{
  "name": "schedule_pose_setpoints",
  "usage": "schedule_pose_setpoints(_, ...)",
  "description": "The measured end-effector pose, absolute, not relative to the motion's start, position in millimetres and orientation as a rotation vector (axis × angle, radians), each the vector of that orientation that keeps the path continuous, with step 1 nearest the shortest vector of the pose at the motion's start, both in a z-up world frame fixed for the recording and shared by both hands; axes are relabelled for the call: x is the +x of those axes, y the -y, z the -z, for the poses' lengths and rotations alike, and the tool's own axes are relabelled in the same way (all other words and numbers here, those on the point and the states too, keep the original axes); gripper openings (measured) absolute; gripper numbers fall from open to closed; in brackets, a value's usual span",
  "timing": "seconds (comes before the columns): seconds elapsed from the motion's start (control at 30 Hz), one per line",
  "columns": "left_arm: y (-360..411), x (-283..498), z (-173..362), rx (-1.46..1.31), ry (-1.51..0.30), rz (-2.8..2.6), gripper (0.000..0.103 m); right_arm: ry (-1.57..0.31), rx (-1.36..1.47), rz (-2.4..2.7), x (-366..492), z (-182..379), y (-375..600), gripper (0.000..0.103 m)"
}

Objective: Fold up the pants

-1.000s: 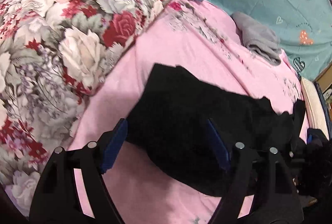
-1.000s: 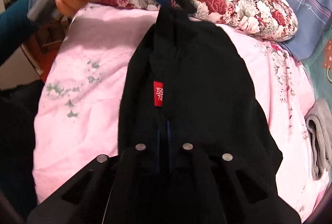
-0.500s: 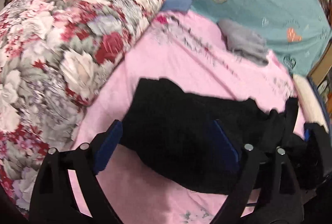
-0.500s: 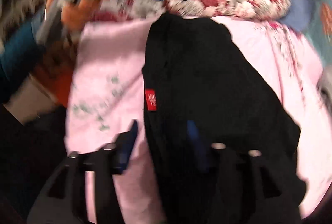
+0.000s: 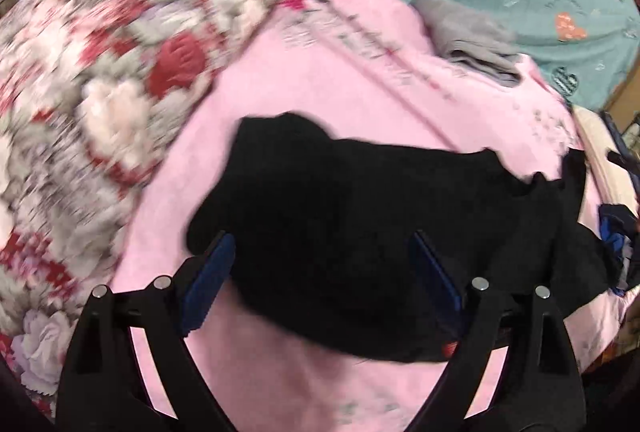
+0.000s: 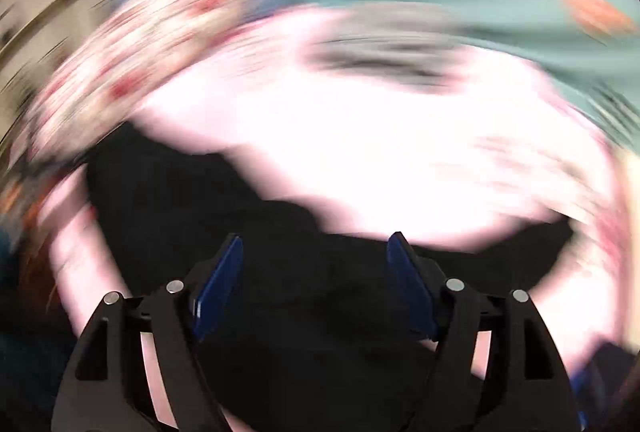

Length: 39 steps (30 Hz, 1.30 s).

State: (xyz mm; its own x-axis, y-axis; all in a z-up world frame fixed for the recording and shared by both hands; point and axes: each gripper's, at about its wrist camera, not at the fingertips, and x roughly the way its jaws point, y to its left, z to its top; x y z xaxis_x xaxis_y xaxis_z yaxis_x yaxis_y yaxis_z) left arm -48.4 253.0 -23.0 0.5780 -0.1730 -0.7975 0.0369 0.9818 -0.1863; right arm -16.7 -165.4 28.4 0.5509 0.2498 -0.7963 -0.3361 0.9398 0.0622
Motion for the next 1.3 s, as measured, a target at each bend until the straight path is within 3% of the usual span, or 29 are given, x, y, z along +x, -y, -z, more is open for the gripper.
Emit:
schedule_pose_setpoints(0.23, -161.5, -28.9, 51.7, -0.084, -1.035, 0.363, 0.090, -1.030, 0.290, -0.025, 69.4, -9.2, 305.6, 0.075)
schedule_pose_setpoints(0.4, -140.5, -18.2, 81.7, -0.059, -1.089, 0.420, 0.090, -1.162, 0.212, 0.091, 103.1, 40.3, 303.8, 0.072)
schedule_pose_setpoints(0.63, -149.4, -16.5, 84.4, -0.107, -1.075, 0.448, 0.090, -1.222, 0.166, 0.309, 127.1, 82.4, 317.2, 0.069)
schedule_pose_setpoints(0.67, -152.2, -18.5, 83.2, -0.106, -1.073, 0.449, 0.090, -1.215, 0.144, 0.306, 125.8, 82.5, 314.2, 0.066)
schedule_pose_setpoints(0.7, -153.7, -20.0, 82.8, -0.102, -1.071, 0.450, 0.090, -1.211, 0.119, 0.286, 123.2, 80.1, 311.0, 0.053)
schedule_pose_setpoints(0.73, -153.6, -20.5, 83.2, -0.099, -1.069, 0.451, 0.090, -1.212, 0.087, 0.285, 120.5, 77.6, 309.9, 0.030)
schedule_pose_setpoints(0.83, -157.0, -23.4, 82.9, -0.105, -1.068, 0.443, 0.090, -1.207, 0.134, 0.244, 104.7, 70.8, 325.5, 0.012)
schedule_pose_setpoints(1.03, -161.3, -21.2, 83.5, -0.130, -1.092, 0.413, 0.090, -1.004, 0.420, 0.141, 48.1, 29.3, 374.9, 0.011)
schedule_pose_setpoints(1.3, -168.0, -20.2, 82.1, -0.108, -1.115, 0.377, 0.090, -0.670, 0.691, -0.063, -72.9, -67.5, 414.8, 0.011)
